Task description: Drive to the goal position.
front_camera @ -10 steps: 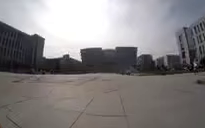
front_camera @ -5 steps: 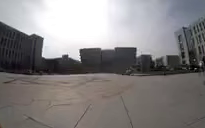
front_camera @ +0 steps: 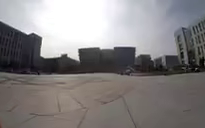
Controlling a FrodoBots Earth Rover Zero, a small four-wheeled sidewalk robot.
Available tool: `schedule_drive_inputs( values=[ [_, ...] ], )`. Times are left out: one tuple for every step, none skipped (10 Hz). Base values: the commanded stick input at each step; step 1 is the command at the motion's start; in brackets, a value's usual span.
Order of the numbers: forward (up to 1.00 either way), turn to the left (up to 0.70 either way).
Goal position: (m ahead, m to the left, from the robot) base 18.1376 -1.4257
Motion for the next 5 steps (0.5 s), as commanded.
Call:
schedule_drive_inputs(
  values=[
    [1.0,0.0],
    [1.0,0.0],
    [1.0,0.0],
    [1.0,0.0],
    [1.0,0.0]
  ],
)
